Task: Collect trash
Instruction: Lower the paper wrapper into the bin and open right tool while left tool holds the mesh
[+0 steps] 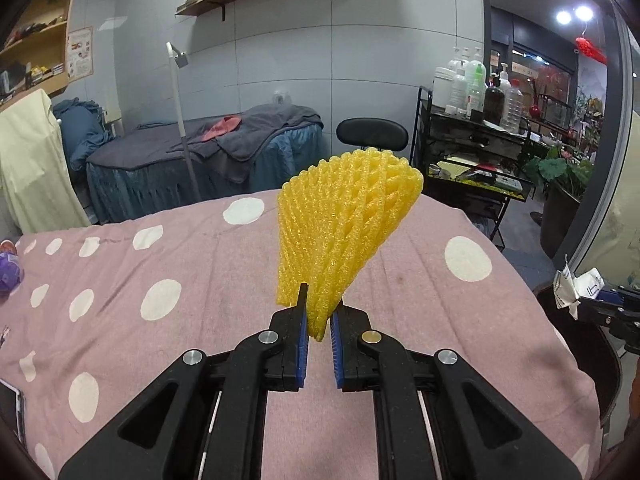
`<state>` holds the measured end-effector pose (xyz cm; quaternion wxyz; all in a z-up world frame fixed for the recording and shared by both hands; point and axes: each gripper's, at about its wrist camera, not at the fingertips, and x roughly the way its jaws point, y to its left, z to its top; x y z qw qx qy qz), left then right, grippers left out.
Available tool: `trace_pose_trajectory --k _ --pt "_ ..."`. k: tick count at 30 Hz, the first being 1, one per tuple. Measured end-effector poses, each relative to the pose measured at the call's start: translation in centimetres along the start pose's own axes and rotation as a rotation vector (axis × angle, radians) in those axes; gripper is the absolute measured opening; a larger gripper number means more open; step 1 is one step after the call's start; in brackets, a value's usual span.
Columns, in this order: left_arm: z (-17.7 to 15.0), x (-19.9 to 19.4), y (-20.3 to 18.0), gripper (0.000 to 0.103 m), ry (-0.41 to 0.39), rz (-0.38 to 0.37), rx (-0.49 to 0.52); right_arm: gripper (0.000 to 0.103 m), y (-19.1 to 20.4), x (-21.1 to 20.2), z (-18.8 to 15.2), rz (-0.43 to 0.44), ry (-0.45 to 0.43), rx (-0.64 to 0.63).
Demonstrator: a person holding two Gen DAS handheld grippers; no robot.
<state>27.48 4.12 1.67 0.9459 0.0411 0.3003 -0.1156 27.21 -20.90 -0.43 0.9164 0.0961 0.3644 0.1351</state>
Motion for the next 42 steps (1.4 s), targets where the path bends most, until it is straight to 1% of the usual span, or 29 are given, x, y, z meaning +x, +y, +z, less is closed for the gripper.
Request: trace_pose_trajectory --k 5,9,12,15,19,22,25,31,37,42 --pt "-1.2 -2.5 -1.6 0.01 -0.046 0.005 0.022 0.033 -1.0 -1.9 -1.5 -0.02 -0.024 0.008" --pt "-2.2 -3.9 -2.9 0.01 -0.055 -0.037 0.014 0.033 -1.7 -3.2 -2.8 -0.036 -0.038 0.019" --pt "-3.0 -5.0 -4.3 0.01 -0.074 -0.04 0.036 0.033 -2.3 -4.3 -3.6 -0.05 -0.053 0.031" --pt "-3.5 -5.9 -5.4 0.01 -0.088 -0.065 0.036 0.033 -2.9 -5.5 -4.5 -0.07 -0.073 0.045" --pt "-4.1 -6.8 -6.9 0.01 -0.11 -0.09 0.043 0.033 -4.4 -7.2 -5.9 -0.106 -0.096 0.082" --pt "-4.7 -7.0 -8.2 0.01 -0.111 -0.113 0.057 0.033 -5.7 -8.0 -6.9 -0.13 -0.099 0.114" --pt "-5.1 -6.8 -9.4 0.01 -0.105 -0.146 0.058 0.033 -7.4 -8.8 -8.1 -0.186 -0.102 0.139" --pt "-5.8 -6.7 -12.4 0.01 -0.098 -0.205 0.083 0.033 -10.9 -9.4 -10.2 -0.295 -0.086 0.199" --pt "-6.3 -6.1 -15.0 0.01 -0.077 -0.254 0.091 0.033 -14.5 -8.6 -12.8 -0.344 -0.028 0.271" --pt "-6.5 -5.7 -16.8 0.01 -0.063 -0.287 0.097 0.033 -17.0 -6.4 -14.2 -0.381 0.035 0.306"
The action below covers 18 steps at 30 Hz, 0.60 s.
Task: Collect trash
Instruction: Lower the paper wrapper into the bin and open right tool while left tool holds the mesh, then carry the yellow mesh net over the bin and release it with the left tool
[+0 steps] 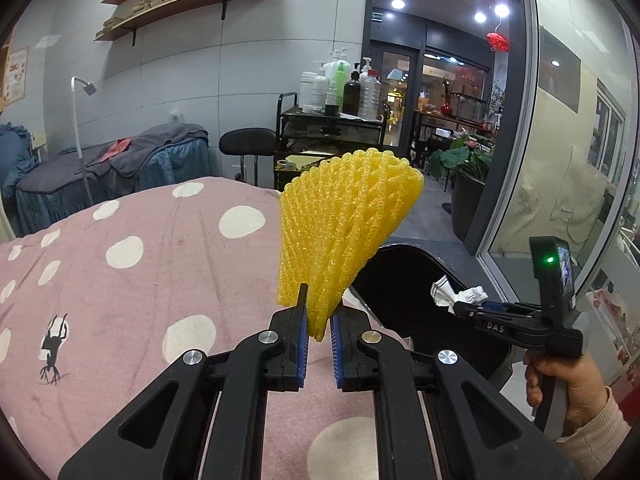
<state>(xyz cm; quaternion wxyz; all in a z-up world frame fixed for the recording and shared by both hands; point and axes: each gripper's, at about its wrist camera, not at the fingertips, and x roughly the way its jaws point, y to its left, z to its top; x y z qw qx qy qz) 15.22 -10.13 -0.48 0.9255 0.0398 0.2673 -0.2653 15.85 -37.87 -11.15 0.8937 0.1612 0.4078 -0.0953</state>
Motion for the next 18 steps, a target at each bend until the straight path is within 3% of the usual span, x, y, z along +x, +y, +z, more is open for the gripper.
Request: trace_pose_trajectory --k 8,10,12,13,18 --pt "0.3 0.5 -1.7 0.01 0.008 -0.034 0.011 0.036 -0.3 4.1 -0.5 -0.042 0.063 0.006" --pt "0.2 0.6 -2.1 0.01 0.011 -0.041 0.014 0.051 -0.3 5.0 -0.4 -0.052 0.074 0.019" --pt "0.2 0.7 -2.4 0.01 0.015 -0.047 0.017 0.059 -0.4 5.5 -0.4 -0.051 0.083 0.043" --pt "0.2 0.7 -2.6 0.01 0.016 -0.05 0.018 0.069 -0.5 5.3 -0.4 -0.041 0.074 0.058" --pt "0.5 0.7 -3.2 0.01 0.017 -0.067 0.031 0.076 -0.1 3.3 -0.2 -0.052 0.013 0.045"
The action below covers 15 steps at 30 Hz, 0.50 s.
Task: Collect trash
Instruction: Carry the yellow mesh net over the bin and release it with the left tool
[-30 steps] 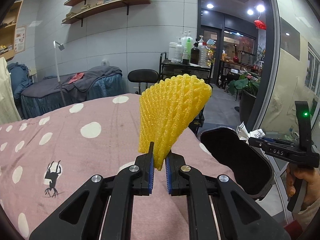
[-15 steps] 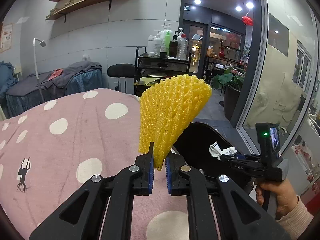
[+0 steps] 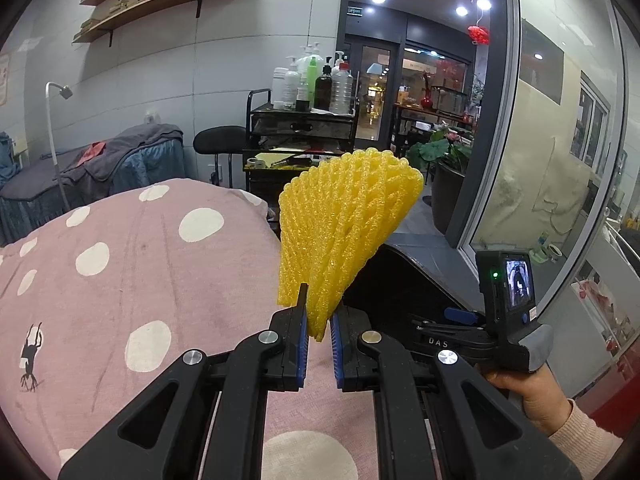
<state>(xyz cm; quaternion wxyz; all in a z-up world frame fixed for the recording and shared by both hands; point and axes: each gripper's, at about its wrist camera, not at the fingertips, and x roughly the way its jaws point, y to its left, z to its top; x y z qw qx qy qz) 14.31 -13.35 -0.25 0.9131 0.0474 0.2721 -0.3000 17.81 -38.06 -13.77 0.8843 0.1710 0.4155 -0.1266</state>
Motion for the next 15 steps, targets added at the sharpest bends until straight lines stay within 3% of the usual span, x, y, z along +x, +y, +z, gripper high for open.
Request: trace_pose_trajectory --k 10,15 --pt "1.0 0.8 -2.4 0.01 -0.002 -0.048 0.052 0.077 -0.3 -5.9 0.3 0.041 -0.138 -0.004" --pt "1.3 2.1 -3.3 0.01 0.026 -0.084 0.064 0.083 -0.8 -8.3 0.5 0.006 -0.205 -0.006"
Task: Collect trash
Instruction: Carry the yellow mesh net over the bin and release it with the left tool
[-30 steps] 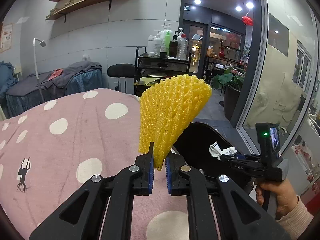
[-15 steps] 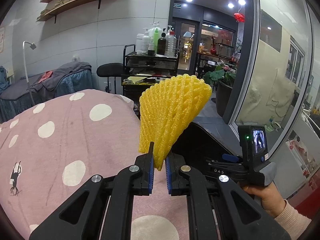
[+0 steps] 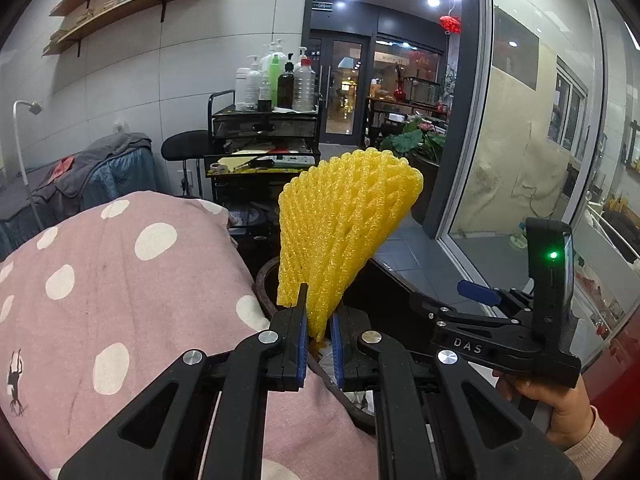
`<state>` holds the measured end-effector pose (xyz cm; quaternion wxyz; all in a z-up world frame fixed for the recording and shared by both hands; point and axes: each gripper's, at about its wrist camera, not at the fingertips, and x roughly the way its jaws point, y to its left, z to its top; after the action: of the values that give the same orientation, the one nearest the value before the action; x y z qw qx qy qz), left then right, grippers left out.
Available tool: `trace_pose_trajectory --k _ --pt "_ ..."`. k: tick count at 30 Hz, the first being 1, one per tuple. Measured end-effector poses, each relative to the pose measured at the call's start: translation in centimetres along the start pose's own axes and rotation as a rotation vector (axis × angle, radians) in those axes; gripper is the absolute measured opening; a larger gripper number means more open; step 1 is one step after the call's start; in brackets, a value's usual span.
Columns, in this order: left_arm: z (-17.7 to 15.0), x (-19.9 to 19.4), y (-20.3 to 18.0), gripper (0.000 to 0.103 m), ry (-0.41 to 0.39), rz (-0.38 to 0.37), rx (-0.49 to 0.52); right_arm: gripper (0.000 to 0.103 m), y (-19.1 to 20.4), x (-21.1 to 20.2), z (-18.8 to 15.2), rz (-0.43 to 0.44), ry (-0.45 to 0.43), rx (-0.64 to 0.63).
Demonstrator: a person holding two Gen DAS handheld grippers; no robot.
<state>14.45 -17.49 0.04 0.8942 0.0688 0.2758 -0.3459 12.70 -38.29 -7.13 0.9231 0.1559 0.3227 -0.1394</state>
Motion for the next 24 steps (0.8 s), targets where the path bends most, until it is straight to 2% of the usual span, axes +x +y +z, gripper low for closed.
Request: trace_pose_trajectory --k 7,15,24 --pt "0.3 2.0 -1.2 0.01 0.041 -0.031 0.021 0.083 -2.1 -1.6 0.3 -0.041 -0.029 0.041" --pt "0.3 4.7 -2.1 0.01 0.12 -0.06 0.038 0.083 -5.0 -1.9 -0.1 -0.097 -0.015 0.1" --pt "-0.3 7.9 -3.0 0.01 0.212 -0.035 0.092 0.083 -7.0 -2.0 -0.9 -0.118 0.0 0.134"
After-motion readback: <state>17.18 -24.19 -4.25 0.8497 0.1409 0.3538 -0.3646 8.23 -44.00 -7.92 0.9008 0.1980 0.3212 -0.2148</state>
